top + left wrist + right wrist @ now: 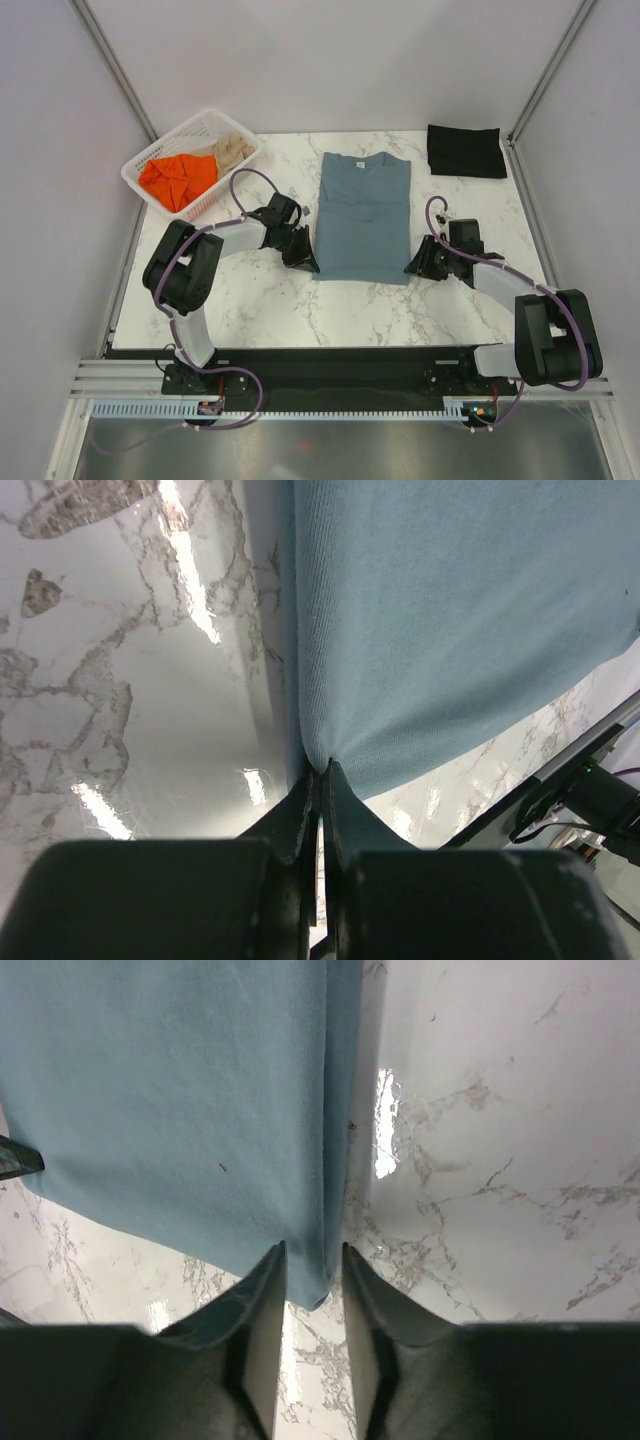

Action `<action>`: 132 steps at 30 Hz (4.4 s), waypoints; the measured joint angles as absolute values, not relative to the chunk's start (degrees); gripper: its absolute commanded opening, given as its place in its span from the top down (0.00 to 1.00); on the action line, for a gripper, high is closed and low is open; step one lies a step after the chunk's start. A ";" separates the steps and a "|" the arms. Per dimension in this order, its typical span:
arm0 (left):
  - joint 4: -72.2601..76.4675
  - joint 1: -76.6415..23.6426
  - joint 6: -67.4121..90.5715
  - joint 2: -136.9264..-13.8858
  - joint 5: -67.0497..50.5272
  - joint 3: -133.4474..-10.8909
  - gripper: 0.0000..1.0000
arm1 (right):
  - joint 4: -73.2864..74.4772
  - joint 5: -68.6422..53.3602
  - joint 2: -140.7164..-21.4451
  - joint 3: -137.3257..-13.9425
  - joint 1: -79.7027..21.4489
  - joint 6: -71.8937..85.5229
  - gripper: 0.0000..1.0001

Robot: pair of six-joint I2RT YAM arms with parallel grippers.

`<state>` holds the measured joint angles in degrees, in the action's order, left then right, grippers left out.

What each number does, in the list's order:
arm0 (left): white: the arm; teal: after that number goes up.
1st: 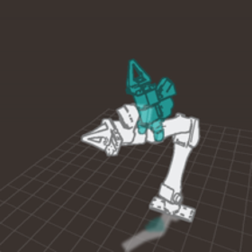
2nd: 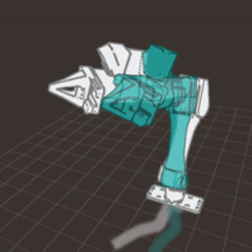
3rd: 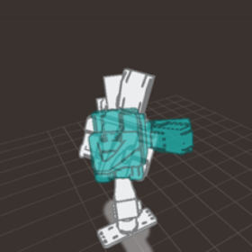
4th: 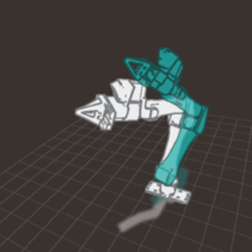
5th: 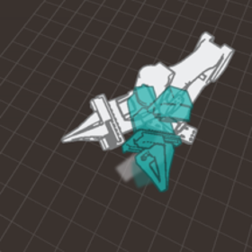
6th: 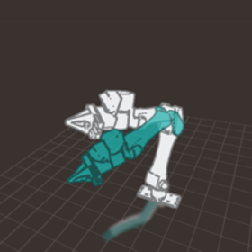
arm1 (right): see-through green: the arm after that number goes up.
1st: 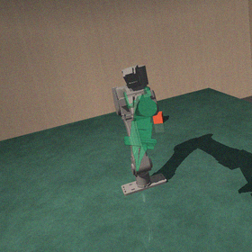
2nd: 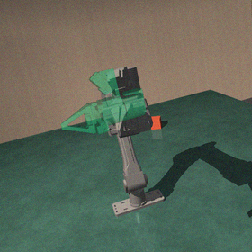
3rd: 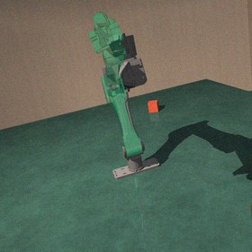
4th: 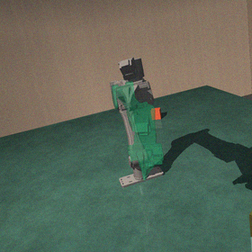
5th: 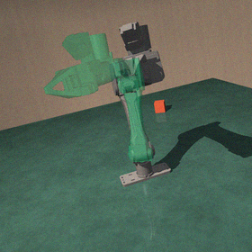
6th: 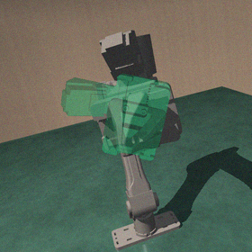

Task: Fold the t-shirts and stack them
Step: Fold the tshirt

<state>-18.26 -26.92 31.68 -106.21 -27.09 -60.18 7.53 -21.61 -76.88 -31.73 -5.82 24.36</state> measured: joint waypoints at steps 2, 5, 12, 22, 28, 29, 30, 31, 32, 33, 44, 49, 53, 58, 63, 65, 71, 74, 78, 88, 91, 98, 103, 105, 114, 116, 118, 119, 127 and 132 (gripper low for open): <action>-18.26 -26.92 31.75 -106.21 -27.09 -60.18 0.98 | 7.40 -22.00 -76.95 -31.73 -5.82 24.01 0.89; -18.26 -26.92 32.03 -106.21 -27.09 -60.18 0.98 | 7.07 -22.44 -76.95 -31.73 -5.82 24.05 1.00; -18.31 -26.92 33.45 -103.37 -27.09 -59.29 0.98 | 5.54 -22.13 -74.13 -29.08 -5.82 26.11 1.00; -18.17 -27.22 34.06 -102.52 -27.09 -56.55 0.98 | 3.31 -20.45 -68.47 -22.00 -5.85 29.91 1.00; -17.96 -27.29 34.09 -102.52 -27.09 -55.99 0.98 | 3.64 -19.00 -64.07 -19.97 -5.89 32.25 1.00; -17.87 -27.35 34.11 -102.52 -27.09 -55.81 0.98 | 3.84 -18.81 -63.96 -19.92 -5.89 32.53 1.00; -17.82 -27.46 34.11 -102.52 -27.11 -55.66 0.98 | 4.01 -18.52 -64.03 -19.90 -5.89 32.86 1.00; -17.78 -27.53 34.11 -102.52 -27.11 -55.53 0.98 | 4.12 -18.31 -64.23 -19.90 -5.89 33.26 1.00; -17.67 -27.70 34.11 -102.52 -27.11 -55.40 0.98 | 4.32 -18.17 -64.53 -19.90 -5.89 33.58 1.00; -17.58 -27.83 34.11 -102.52 -27.11 -55.29 0.93 | 4.71 -18.17 -64.79 -19.90 -5.89 33.98 1.00; -18.87 -29.39 35.48 -93.43 -22.74 -50.85 0.49 | 20.38 -13.19 -63.81 -25.82 -5.85 40.56 0.55; -18.35 -30.06 38.72 -87.79 -20.58 -49.25 0.45 | 24.34 -12.88 -58.94 -25.28 -6.28 49.74 0.47; -15.62 -31.00 42.13 -87.61 -21.54 -46.81 0.47 | 24.93 -11.70 -53.80 -23.90 -6.55 56.27 0.46; -10.50 -31.11 46.63 -88.44 -24.05 -41.87 0.47 | 24.43 -10.13 -51.88 -22.61 -6.92 61.87 0.46; -7.44 -31.46 48.82 -89.65 -25.19 -40.36 0.47 | 22.41 -10.04 -53.12 -20.78 -7.79 65.28 0.46; -6.70 -31.64 49.19 -89.73 -25.67 -40.18 0.47 | 21.69 -9.78 -53.39 -19.97 -8.51 66.32 0.46; -5.43 -31.90 49.71 -91.29 -25.85 -40.10 0.47 | 18.90 -9.06 -53.91 -17.80 -9.56 68.90 0.46; -4.93 -31.90 50.30 -91.92 -25.19 -40.10 0.59 | 16.86 -9.19 -54.57 -17.37 -10.04 70.00 0.47; -4.10 -31.92 50.74 -92.33 -23.83 -40.10 0.68 | 15.35 -9.13 -55.51 -17.21 -10.44 70.94 0.53; -3.92 -31.99 51.11 -92.07 -22.44 -39.68 0.98 | 17.80 -6.44 -56.95 -18.20 -10.76 66.43 1.00; -3.77 -32.47 51.09 -91.02 -21.63 -38.65 0.98 | 19.27 -5.50 -56.53 -18.96 -10.79 63.16 1.00; -3.68 -34.92 51.18 -90.37 -21.08 -38.06 0.77 | 19.81 -5.96 -56.01 -19.03 -10.83 58.35 0.74; -4.19 -35.09 52.01 -87.42 -20.99 -37.06 0.61 | 23.64 -6.09 -54.04 -20.51 -10.83 58.85 0.55; -4.21 -35.14 52.12 -85.62 -20.99 -36.67 0.55 | 25.34 -6.09 -52.49 -20.56 -10.83 59.92 0.54; -4.08 -37.10 53.28 -83.92 -19.97 -36.36 0.52 | 27.86 -6.11 -47.72 -19.70 -11.42 64.75 0.54; -3.95 -37.43 53.49 -84.95 -19.79 -36.36 0.53 | 27.77 -6.11 -48.23 -19.38 -11.44 65.14 0.54; -3.79 -37.65 53.71 -86.32 -19.53 -36.36 0.54 | 27.40 -6.11 -49.32 -19.03 -11.53 65.47 0.54; -3.70 -37.65 53.80 -86.83 -19.51 -36.36 0.54 | 27.07 -6.11 -49.71 -18.81 -11.60 65.65 0.54; -1.65 -37.80 54.70 -89.54 -19.84 -37.28 0.54 | 21.74 -6.22 -50.46 -16.64 -11.94 67.29 0.63; -0.75 -38.13 54.92 -90.39 -20.03 -37.78 0.55 | 19.79 -6.13 -51.53 -15.81 -12.01 66.78 1.00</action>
